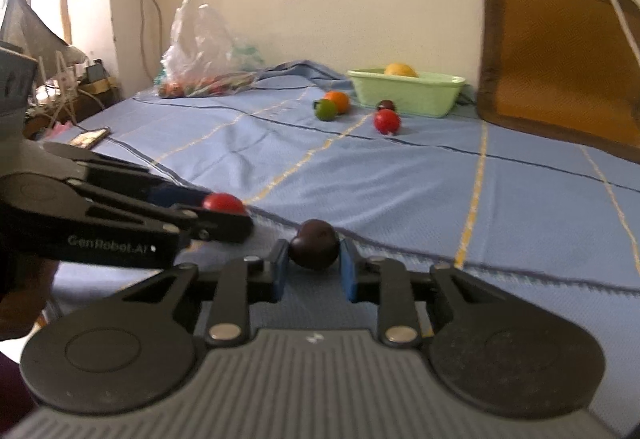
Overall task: Organize fruits
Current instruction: 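Carry the tomato and plum over the basket and open both grippers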
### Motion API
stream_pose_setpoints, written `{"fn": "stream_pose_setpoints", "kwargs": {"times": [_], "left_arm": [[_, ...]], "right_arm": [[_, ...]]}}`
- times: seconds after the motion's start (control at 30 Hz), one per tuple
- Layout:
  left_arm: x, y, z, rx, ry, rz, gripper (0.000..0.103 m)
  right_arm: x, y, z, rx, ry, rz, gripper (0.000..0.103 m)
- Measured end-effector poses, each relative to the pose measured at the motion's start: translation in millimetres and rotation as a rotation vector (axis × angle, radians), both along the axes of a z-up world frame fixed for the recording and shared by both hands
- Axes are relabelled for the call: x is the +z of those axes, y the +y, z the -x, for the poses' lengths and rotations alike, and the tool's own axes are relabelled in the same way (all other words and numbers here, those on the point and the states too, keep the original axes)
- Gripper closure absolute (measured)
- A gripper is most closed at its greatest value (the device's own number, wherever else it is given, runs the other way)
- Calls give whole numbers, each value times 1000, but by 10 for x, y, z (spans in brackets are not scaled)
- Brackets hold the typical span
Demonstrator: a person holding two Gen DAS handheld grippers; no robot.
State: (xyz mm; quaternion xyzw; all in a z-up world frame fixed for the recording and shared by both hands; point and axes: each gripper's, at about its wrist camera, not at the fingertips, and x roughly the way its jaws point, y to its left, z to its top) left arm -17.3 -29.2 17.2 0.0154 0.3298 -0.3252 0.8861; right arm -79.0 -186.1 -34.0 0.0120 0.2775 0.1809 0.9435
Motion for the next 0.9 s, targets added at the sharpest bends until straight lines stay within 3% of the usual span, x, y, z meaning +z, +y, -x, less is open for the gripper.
{"fn": "stream_pose_setpoints", "kwargs": {"times": [0.17,0.27,0.37,0.5,0.63,0.83,0.9], "left_arm": [[425,40,-665,1,25,85,73],[647,-92,-1167,19,-34,77,73],[718,-254,-1710,39,-33,68,72],[668,-451,-2446,93,6,75,72],[522,-607,-2919,120,54,67,72],[330,-779,-3175,136,64,3,61],[341,-734,-3130,135,67,28,61]], "right_arm": [[247,-175,-618,22,31,-86,73],[411,-260,-1124,-19,-24,-87,73],[488,-319,-1641,-60,-50,-87,73],[504,-339,-2214,-97,-58,-71,73],[397,-390,-2652,-118,-30,-37,73],[203,-441,-2993,-148,-3,-31,71],[168,-449,-2996,-155,-9,-36,63]]}}
